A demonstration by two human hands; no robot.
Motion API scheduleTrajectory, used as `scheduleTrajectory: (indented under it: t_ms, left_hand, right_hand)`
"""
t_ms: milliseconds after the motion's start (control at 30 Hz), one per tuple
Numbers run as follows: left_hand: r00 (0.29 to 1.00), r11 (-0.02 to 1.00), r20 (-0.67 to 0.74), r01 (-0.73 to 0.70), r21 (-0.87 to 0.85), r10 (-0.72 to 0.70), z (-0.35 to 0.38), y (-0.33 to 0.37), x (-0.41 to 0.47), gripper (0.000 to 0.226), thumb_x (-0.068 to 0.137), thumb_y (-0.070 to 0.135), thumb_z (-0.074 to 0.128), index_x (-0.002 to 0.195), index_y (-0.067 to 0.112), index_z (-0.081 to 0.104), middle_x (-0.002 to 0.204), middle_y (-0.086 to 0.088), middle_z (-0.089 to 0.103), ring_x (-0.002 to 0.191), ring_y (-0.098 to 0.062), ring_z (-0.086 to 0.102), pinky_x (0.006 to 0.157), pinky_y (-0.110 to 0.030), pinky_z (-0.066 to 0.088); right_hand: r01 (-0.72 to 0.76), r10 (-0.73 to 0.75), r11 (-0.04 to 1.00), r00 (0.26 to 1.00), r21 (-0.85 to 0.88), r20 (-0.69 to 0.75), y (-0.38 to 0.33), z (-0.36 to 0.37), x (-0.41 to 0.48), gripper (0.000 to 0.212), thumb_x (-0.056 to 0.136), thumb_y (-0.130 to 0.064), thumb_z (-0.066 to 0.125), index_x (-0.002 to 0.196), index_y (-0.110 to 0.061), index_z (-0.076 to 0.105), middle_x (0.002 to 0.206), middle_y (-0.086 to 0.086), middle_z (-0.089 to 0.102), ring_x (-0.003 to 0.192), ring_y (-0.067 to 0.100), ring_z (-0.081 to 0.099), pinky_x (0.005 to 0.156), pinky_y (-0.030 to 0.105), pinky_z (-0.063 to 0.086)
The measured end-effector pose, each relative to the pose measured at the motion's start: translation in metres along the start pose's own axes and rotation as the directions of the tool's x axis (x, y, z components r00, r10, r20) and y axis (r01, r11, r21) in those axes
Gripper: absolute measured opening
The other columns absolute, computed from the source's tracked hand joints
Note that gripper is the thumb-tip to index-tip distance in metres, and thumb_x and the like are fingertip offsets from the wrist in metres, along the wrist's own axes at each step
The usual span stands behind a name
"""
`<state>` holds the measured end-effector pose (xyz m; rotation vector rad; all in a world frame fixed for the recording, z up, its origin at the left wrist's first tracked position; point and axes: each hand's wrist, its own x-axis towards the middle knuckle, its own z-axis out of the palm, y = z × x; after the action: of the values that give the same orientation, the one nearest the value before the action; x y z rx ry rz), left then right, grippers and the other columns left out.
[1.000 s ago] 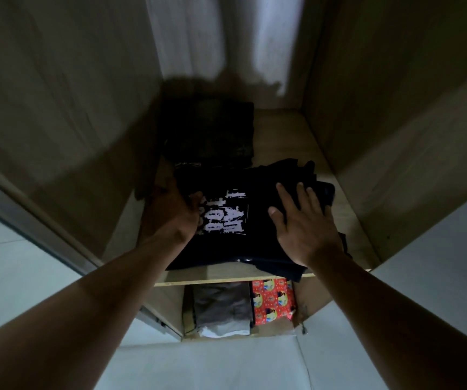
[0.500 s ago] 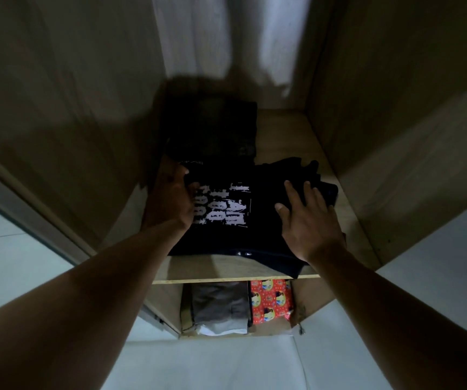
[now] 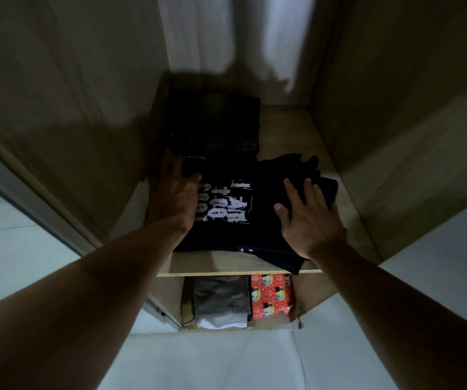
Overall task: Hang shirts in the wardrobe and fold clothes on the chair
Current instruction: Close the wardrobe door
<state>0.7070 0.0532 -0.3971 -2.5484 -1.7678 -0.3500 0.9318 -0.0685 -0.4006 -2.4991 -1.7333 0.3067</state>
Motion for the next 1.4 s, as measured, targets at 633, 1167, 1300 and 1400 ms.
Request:
scheduleTrajectory:
  t_ms: [633,1167,1300,1400]
  left_hand:
    - [0.878,0.892,0.217,-0.37,-0.261,0.428,-0.227,0.057,-0.109,0.057,0.107,0.04,0.025,0.159,0.032,0.001,0.166,-0.011,0.011,0.154,-0.027,0.002,0.123,-0.05,0.01]
    - [0.658,0.6,-0.267,-0.752,-0.272,0.704,-0.568,0.165,-0.271,0.058,0.105,0.041,0.036,0.159,0.027,0.018,0.158,-0.017,0.033,0.145,-0.035,0.03,0.116,-0.047,0.026]
    - [0.584,0.529,-0.304,-0.811,-0.25,0.753,-0.615,0.204,-0.303,0.06,0.106,0.046,0.032,0.16,0.033,0.008,0.166,-0.014,0.015,0.151,-0.032,0.018,0.12,-0.048,0.021]
    - [0.532,0.482,-0.333,-0.846,-0.227,0.778,-0.648,0.237,-0.328,0.06,0.106,0.045,0.029,0.16,0.033,0.003,0.166,-0.012,0.011,0.153,-0.03,0.014,0.121,-0.05,0.02]
  right_hand:
    - [-0.074,0.074,0.997,0.995,0.006,-0.061,-0.043,-0.202,-0.211,0.067,0.098,-0.026,0.051,0.158,-0.026,0.02,0.156,0.009,0.034,0.132,0.038,0.048,0.105,0.044,0.042]
    - [-0.252,0.141,0.948,0.881,-0.194,-0.452,-0.07,-0.5,-0.575,0.06,0.104,-0.038,0.045,0.159,-0.025,0.023,0.167,0.006,0.021,0.152,0.024,0.021,0.117,0.042,0.028]
    - [-0.307,0.079,0.918,0.762,-0.252,-0.642,-0.064,-0.547,-0.639,0.052,0.101,-0.031,0.051,0.151,-0.018,0.041,0.153,0.011,0.042,0.136,0.031,0.044,0.104,0.046,0.042]
    - [-0.308,-0.005,0.923,0.59,-0.231,-0.808,-0.051,-0.578,-0.67,0.048,0.093,-0.019,0.059,0.14,-0.01,0.053,0.134,0.017,0.055,0.116,0.037,0.055,0.091,0.05,0.051]
